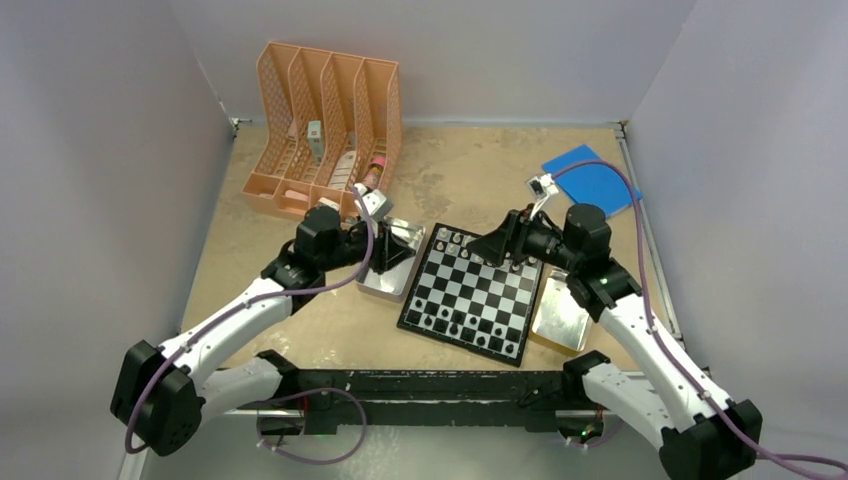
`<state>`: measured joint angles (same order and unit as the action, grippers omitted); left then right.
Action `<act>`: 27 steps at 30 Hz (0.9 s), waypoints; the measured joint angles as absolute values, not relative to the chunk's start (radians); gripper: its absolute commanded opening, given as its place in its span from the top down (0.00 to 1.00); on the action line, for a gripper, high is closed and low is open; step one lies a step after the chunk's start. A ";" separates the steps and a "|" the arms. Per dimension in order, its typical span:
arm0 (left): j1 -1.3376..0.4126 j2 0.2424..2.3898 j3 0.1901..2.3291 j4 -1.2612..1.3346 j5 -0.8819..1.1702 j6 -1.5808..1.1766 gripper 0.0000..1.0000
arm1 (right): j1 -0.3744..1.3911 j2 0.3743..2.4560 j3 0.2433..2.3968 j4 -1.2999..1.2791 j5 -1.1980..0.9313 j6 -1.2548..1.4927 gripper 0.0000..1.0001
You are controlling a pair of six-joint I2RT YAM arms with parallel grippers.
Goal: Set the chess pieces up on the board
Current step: Place the chess piece on the chessboard.
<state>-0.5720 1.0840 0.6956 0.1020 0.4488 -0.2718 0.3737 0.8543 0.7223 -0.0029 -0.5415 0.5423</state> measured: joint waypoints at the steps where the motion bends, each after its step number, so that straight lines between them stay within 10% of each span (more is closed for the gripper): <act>1: -0.572 1.071 0.685 0.108 0.473 -0.251 0.98 | 0.374 0.868 0.723 0.012 -0.560 0.549 0.41; 27: -0.573 1.069 0.635 0.109 0.795 -0.040 0.99 | 0.616 1.320 0.916 0.089 -0.674 0.530 0.62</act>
<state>-0.5728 1.0687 0.6353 0.1085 0.7948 -0.0402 0.6163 1.3197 0.9161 0.0895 -0.6739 0.5301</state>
